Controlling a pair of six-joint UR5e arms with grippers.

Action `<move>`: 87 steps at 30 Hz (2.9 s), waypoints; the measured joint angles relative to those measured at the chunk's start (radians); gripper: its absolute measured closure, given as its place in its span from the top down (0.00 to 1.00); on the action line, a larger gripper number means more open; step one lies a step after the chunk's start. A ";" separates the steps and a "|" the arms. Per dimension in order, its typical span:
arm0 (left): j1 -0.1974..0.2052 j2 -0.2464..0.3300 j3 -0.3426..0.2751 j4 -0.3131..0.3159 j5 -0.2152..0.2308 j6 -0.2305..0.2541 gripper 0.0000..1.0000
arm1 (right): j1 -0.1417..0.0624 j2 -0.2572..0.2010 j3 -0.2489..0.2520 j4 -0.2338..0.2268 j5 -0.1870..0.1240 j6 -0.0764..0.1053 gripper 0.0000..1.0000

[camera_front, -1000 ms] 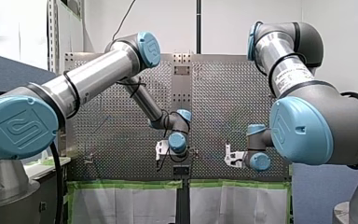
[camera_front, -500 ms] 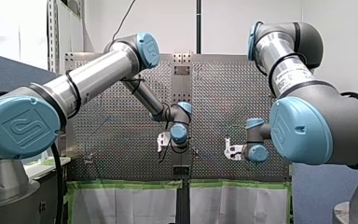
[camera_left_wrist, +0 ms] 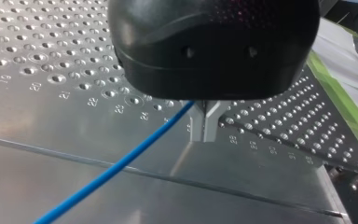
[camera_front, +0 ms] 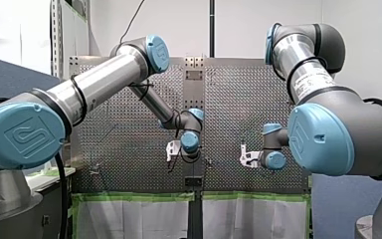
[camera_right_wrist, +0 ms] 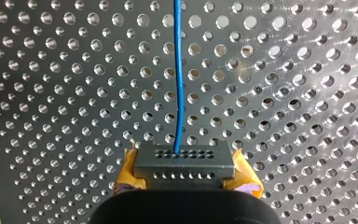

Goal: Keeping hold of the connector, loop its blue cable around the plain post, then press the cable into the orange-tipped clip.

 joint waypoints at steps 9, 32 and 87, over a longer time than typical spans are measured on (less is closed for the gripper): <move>-0.005 0.000 -0.008 0.000 -0.001 0.008 0.31 | -0.001 0.000 0.000 0.008 0.000 -0.002 0.00; -0.035 0.001 -0.020 -0.083 -0.015 0.043 1.00 | -0.001 0.000 0.000 0.029 -0.007 -0.003 0.00; -0.142 0.136 -0.415 0.246 0.059 0.006 1.00 | 0.014 0.000 0.000 0.050 -0.021 0.000 0.00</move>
